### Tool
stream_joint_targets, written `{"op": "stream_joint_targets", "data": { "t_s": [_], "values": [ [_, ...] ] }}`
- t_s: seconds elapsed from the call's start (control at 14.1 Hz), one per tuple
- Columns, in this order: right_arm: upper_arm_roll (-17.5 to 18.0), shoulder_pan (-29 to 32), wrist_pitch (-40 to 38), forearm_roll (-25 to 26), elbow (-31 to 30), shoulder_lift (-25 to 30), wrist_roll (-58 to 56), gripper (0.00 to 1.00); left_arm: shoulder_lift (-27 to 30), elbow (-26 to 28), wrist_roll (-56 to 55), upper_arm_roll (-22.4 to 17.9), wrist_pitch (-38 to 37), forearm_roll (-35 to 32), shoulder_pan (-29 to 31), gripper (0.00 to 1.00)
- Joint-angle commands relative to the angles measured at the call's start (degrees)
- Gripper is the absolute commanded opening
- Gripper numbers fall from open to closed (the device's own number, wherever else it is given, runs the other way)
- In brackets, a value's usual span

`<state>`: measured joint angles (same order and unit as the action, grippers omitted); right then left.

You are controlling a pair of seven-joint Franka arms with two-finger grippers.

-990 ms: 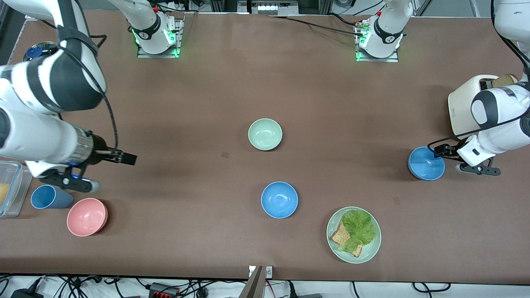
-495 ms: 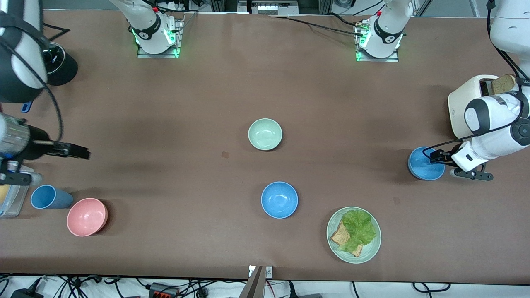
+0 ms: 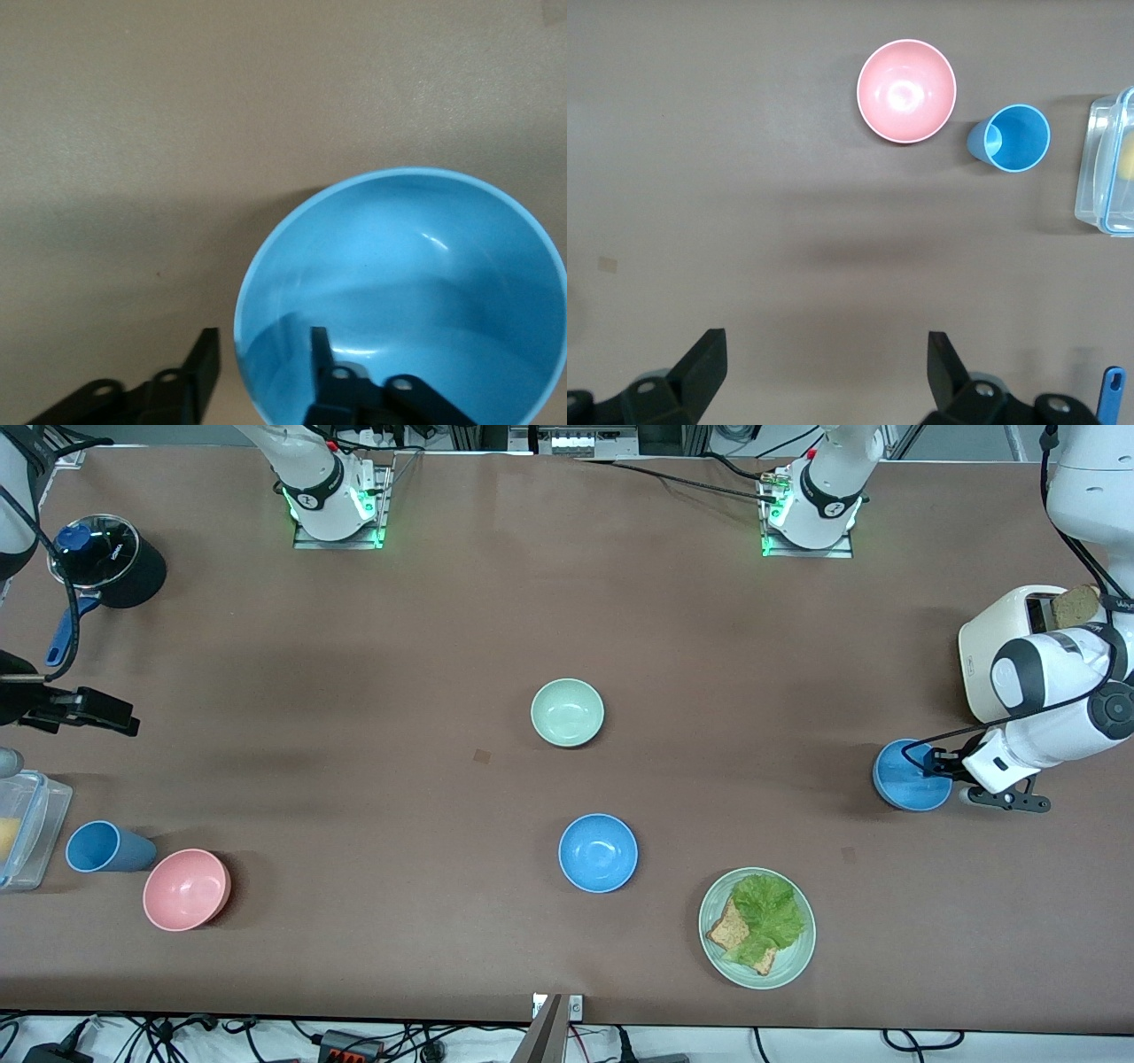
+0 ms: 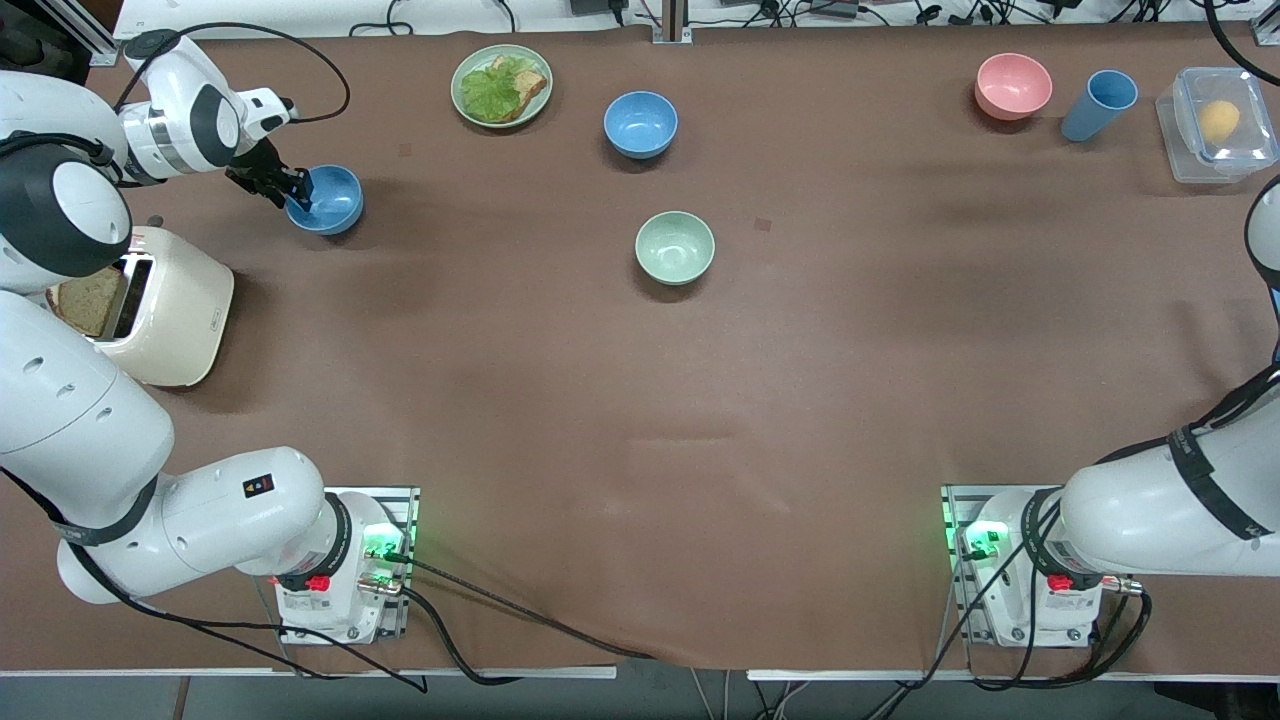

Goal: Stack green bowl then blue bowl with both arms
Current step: 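Set down the green bowl and retract the right gripper while the left grasps, then lift the blue bowl with the left gripper and carry it over the green bowl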

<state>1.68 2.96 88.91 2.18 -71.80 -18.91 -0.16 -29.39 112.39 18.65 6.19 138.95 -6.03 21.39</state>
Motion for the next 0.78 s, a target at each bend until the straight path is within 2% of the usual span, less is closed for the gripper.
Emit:
{"op": "stream_joint_targets", "data": {
  "t_s": [0.0,0.14,0.35,0.49,0.71],
  "values": [
    [-1.51,0.12,2.94,-1.30,-6.67,4.83,-1.34,1.00,-0.67,-0.86,0.95,1.01,-0.17,-0.92,1.11,0.35],
    [-1.51,0.03,4.68,-0.86,-10.17,7.29,-1.43,1.00,-0.58,-0.77,0.86,1.01,-0.35,-0.92,1.11,0.19],
    [-1.51,0.12,10.40,-0.77,-20.11,13.53,-1.60,1.00,-0.40,-0.86,0.60,1.19,-1.57,-0.39,1.11,0.01],
    [-1.42,0.03,9.97,-0.77,-21.18,14.60,-1.60,1.00,0.21,-1.21,0.51,2.32,-4.12,-0.13,1.02,0.01],
    [-1.42,0.12,7.87,-0.86,-21.01,14.60,-1.60,1.00,2.06,-2.70,0.34,5.31,-11.84,-0.13,0.94,0.00]
  ]
}}
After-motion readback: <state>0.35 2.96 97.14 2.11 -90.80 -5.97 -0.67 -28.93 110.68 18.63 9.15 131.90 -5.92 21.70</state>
